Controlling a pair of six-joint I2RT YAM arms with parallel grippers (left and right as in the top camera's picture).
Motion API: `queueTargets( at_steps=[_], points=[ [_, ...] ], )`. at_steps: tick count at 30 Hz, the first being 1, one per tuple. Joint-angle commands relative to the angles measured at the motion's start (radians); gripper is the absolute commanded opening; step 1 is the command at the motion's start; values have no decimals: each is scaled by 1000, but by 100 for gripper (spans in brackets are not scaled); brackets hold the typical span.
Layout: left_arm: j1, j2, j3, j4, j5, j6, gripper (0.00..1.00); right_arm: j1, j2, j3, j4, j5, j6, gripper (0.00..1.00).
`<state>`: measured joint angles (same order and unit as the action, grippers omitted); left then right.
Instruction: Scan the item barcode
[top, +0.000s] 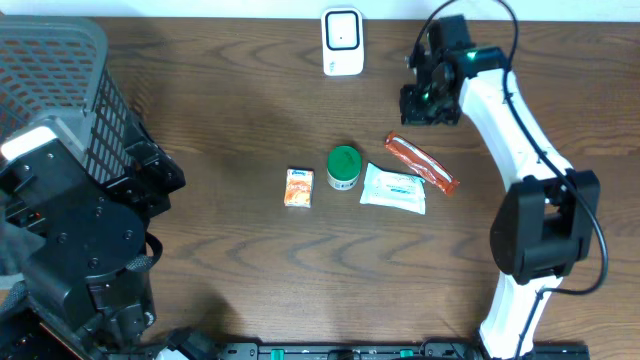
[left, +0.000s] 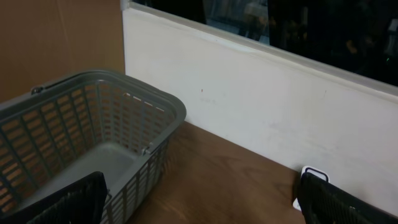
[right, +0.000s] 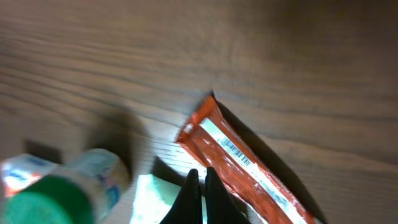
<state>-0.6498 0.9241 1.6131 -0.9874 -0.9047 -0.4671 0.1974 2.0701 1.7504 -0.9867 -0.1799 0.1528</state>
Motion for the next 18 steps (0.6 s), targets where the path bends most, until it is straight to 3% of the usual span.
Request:
queueTargets(
  at_steps=[1, 18],
  points=[
    [3, 3, -1, 0, -24, -1, 98, 1, 39, -84, 35, 21, 54, 1],
    [3, 3, -1, 0, -24, -1, 98, 95, 38, -249, 60, 17, 56, 1]
  ],
)
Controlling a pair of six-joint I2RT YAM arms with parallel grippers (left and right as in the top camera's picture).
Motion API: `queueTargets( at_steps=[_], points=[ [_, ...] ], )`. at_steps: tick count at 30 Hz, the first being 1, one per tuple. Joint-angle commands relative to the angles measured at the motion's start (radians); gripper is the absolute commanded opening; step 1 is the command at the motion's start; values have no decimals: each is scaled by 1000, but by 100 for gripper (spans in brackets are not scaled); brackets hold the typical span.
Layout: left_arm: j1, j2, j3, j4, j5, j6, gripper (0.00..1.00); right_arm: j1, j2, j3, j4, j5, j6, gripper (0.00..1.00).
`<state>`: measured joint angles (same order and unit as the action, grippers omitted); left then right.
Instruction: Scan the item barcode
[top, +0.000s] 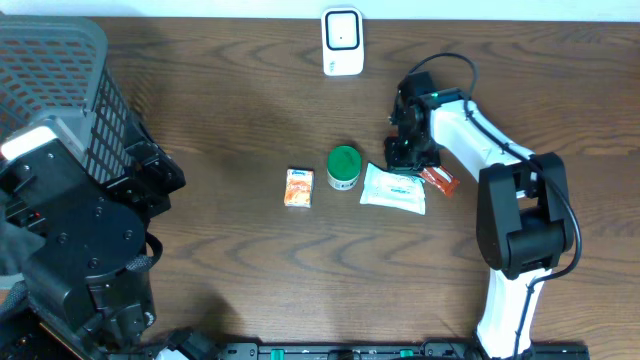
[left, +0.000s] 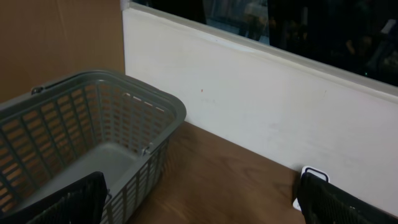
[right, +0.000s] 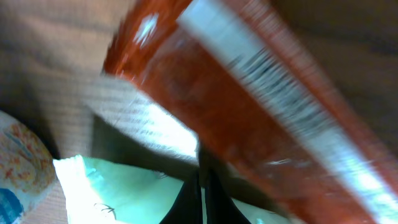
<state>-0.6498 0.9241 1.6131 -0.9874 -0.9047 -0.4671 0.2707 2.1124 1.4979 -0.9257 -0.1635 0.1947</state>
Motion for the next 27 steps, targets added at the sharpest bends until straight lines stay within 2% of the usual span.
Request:
queueTargets(
  at_steps=[1, 7, 13, 20, 27],
  points=[
    [3, 3, -1, 0, -24, -1, 98, 32, -18, 20, -2, 2, 13, 1],
    [3, 3, -1, 0, -24, -1, 98, 21, -77, 109, 4, 55, 14, 1],
    [3, 3, -1, 0, -24, -1, 98, 0, -60, 117, 30, 159, 15, 1],
    [3, 3, -1, 0, -24, -1, 98, -10, 16, 111, 72, 161, 14, 1],
    [3, 3, -1, 0, -24, -1, 98, 20, 42, 110, 24, 124, 14, 1]
  ],
)
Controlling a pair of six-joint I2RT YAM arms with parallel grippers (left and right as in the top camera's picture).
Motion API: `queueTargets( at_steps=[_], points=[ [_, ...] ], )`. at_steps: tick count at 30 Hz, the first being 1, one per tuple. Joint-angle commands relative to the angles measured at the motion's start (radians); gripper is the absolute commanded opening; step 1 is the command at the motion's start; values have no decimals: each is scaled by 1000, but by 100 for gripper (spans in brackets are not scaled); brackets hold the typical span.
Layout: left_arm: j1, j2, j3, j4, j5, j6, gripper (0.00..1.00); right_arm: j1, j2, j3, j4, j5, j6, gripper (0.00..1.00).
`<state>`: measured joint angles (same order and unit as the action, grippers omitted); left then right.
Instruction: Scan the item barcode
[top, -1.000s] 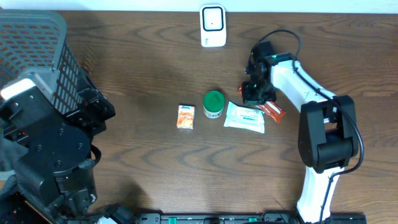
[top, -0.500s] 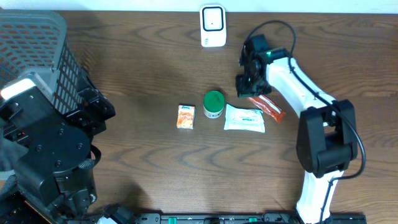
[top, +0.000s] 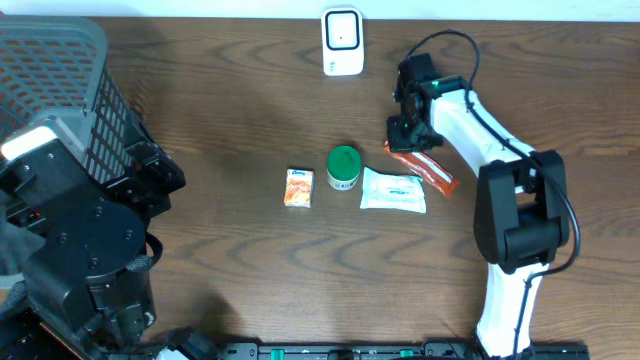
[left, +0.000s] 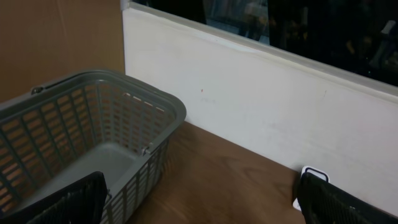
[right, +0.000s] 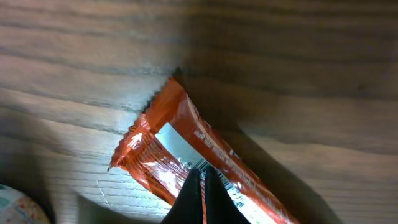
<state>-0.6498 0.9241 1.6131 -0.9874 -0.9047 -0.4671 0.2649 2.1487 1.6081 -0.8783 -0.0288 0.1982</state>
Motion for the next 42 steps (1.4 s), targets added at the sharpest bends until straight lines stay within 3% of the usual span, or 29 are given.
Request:
queueTargets(
  at_steps=[1, 15, 27, 42],
  points=[
    [3, 3, -1, 0, -24, -1, 98, 35, 6, 0, -32, -11, 10, 1],
    [3, 3, -1, 0, -24, -1, 98, 156, 6, 4, -79, -34, 11, 1],
    [3, 3, -1, 0, -24, -1, 98, 128, -17, 112, -143, -52, 14, 1],
    [3, 3, -1, 0, -24, -1, 98, 122, -16, -53, -6, -44, 19, 1]
  ],
)
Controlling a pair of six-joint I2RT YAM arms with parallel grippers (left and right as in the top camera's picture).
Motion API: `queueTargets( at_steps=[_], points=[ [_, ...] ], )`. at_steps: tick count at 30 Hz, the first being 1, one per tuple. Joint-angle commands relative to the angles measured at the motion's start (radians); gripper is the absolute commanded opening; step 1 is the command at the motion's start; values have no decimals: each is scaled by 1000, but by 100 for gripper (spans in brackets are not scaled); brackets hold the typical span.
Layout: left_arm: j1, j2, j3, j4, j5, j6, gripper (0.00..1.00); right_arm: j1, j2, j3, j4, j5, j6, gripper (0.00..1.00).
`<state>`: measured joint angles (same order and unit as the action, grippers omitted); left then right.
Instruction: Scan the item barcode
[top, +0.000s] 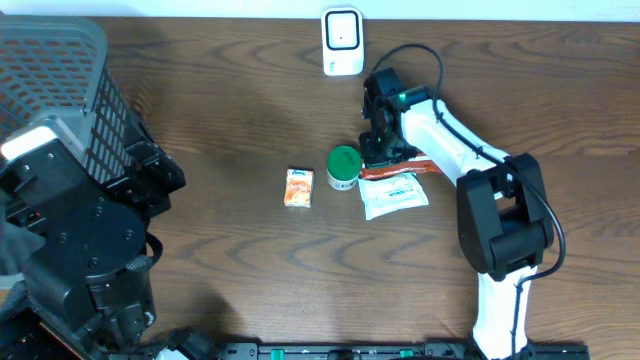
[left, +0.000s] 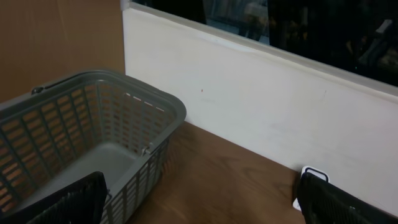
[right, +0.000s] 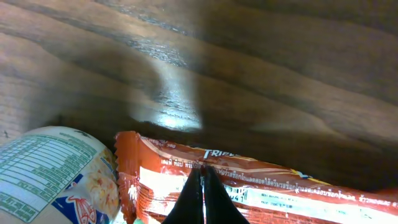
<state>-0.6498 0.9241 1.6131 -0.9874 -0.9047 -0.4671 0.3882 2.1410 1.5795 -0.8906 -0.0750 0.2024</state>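
The orange-red snack bar (top: 398, 171) lies nearly level along the far edge of the white packet (top: 396, 193), its left end next to the green-lidded jar (top: 343, 167). My right gripper (top: 379, 150) is shut. In the right wrist view its fingertips (right: 202, 177) rest on the wrapper (right: 267, 196), whose barcode side faces up, with the jar (right: 56, 177) to the left. The white scanner (top: 341, 41) stands at the table's far edge. My left gripper (left: 202, 211) hangs open and high at the left with nothing between its fingers.
A grey mesh basket (top: 60, 70) fills the far left corner and shows in the left wrist view (left: 81, 137). A small orange box (top: 299, 187) lies left of the jar. The left arm's black bulk (top: 80, 240) covers the near left.
My right gripper, still shut, has moved left and nearer, to beside the jar. The bar has turned from a slant to nearly level and shifted left; the packet turned slightly.
My right gripper was shut at the back right, beyond the slanted bar. Then it was down at the bar's left end, then slightly farther back on that end. Now the bar lies level against the jar. The left arm stayed still.
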Motion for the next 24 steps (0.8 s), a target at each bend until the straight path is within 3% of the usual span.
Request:
queueTargets(
  at_steps=[1, 6, 8, 9, 10, 13, 18, 20, 22, 24],
  points=[
    [3, 3, -1, 0, -24, -1, 98, -2, -9, -24, 12, 2, 15, 1],
    [3, 3, -1, 0, -24, -1, 98, -9, -10, 45, -11, 1, 14, 1],
    [3, 3, -1, 0, -24, -1, 98, -19, -11, 120, -72, -10, 15, 10],
    [3, 3, -1, 0, -24, -1, 98, -24, -11, 160, -107, -14, 19, 18],
    [3, 3, -1, 0, -24, -1, 98, -40, -11, 244, -191, -45, 61, 47],
    [3, 3, -1, 0, -24, -1, 98, -79, -11, 344, -306, -155, 116, 99],
    [3, 3, -1, 0, -25, -1, 98, -174, -11, 402, -450, -345, 355, 99],
    [3, 3, -1, 0, -24, -1, 98, -204, -11, 401, -483, -490, 315, 99],
    [3, 3, -1, 0, -25, -1, 98, -225, -11, 401, -482, -476, 188, 95],
    [3, 3, -1, 0, -24, -1, 98, -238, -11, 399, -503, -415, 261, 95]
  ],
)
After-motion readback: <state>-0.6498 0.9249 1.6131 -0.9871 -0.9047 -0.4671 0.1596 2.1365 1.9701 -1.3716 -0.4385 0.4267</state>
